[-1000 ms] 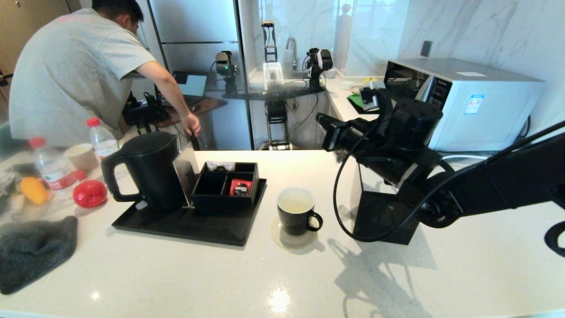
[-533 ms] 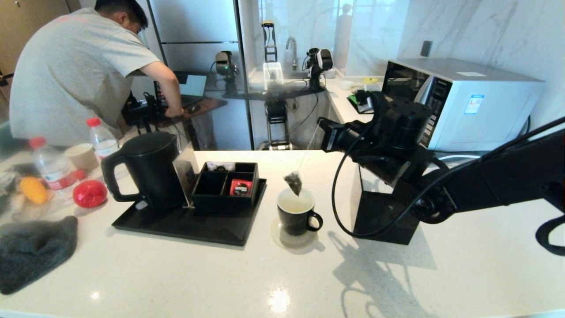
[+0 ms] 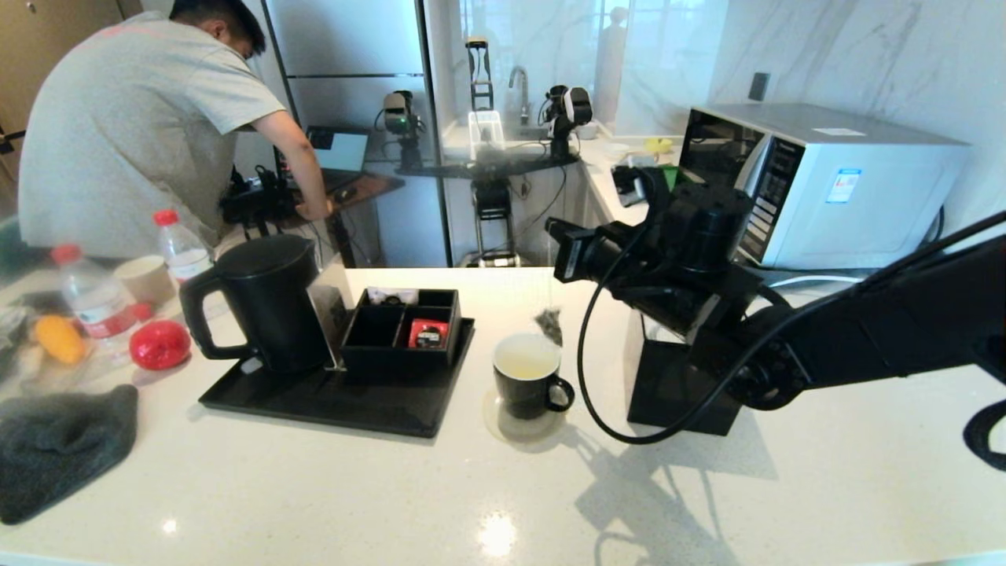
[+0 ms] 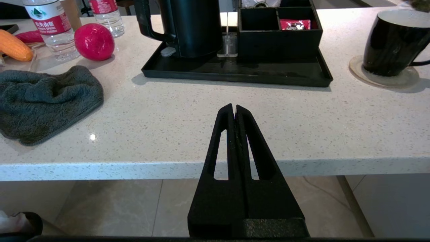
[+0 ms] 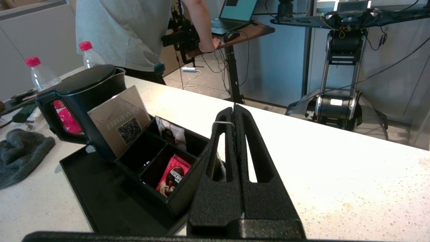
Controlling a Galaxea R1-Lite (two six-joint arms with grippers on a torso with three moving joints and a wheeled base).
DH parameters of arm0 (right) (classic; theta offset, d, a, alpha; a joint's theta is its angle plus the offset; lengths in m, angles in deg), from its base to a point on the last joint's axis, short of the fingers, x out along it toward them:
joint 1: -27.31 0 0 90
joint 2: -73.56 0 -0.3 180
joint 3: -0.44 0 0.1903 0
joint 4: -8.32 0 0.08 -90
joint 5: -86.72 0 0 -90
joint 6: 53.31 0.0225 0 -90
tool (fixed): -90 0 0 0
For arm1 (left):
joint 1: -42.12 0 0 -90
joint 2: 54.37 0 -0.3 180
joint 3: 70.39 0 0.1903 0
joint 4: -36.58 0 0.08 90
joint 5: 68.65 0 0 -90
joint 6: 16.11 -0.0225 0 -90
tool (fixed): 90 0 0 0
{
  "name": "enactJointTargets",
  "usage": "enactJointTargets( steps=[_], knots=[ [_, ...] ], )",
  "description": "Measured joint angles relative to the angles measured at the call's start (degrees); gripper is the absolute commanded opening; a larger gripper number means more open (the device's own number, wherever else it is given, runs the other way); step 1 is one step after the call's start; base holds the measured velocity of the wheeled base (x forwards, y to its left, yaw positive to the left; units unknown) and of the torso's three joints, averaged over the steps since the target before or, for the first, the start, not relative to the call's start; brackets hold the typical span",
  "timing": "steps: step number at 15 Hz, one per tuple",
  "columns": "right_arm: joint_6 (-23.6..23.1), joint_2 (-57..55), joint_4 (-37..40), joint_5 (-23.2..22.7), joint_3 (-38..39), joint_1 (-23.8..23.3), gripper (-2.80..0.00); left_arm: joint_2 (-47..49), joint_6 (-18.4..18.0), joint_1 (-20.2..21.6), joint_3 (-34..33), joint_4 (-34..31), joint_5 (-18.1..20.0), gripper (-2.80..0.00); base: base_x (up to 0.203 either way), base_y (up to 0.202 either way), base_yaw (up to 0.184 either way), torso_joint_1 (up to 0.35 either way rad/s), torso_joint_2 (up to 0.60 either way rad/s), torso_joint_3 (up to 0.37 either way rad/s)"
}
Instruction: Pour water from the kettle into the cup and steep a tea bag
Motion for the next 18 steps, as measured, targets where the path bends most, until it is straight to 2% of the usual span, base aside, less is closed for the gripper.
enactJointTargets(
  steps=[13, 18],
  knots=[
    [0.00, 3.73, 2.49, -0.12, 0.36, 1.72, -2.80, 0.00, -0.02, 0.00, 0.00, -0.01, 0.01, -2.80, 0.000, 0.000, 0.000, 0.000, 0.00, 0.000],
    [-0.04, 3.97, 1.31, -0.01, 4.19, 3.89, -2.80, 0.00, -0.01, 0.00, 0.00, 0.00, -0.06, -2.80, 0.000, 0.000, 0.000, 0.000, 0.00, 0.000]
  ],
)
